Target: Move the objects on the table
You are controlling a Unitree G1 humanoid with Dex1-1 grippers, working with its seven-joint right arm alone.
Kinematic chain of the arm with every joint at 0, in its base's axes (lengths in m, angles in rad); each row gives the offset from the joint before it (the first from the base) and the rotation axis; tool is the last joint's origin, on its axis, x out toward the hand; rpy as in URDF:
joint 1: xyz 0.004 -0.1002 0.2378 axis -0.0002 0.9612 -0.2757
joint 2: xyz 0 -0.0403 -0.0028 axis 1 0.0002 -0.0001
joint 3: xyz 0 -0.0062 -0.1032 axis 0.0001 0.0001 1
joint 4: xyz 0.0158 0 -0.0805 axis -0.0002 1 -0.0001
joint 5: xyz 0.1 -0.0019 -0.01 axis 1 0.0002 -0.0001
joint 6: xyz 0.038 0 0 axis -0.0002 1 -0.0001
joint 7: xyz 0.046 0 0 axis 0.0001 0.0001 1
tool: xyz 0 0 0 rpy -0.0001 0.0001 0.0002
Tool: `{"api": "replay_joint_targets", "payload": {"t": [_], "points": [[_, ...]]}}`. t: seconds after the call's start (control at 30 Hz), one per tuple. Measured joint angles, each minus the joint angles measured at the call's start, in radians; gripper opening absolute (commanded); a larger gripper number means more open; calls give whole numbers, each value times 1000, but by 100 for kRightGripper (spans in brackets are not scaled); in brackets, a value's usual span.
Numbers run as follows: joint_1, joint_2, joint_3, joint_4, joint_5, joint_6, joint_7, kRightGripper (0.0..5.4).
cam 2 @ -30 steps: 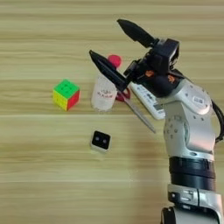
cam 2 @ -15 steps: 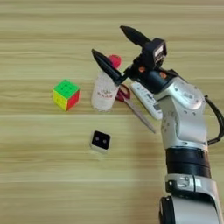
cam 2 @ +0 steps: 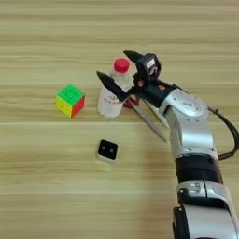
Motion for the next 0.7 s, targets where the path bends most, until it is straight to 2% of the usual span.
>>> {"api": "replay_joint_targets", "payload": {"t": [0.7], "points": [[0, -9, 65, 58, -63, 84, 5, 538]]}}
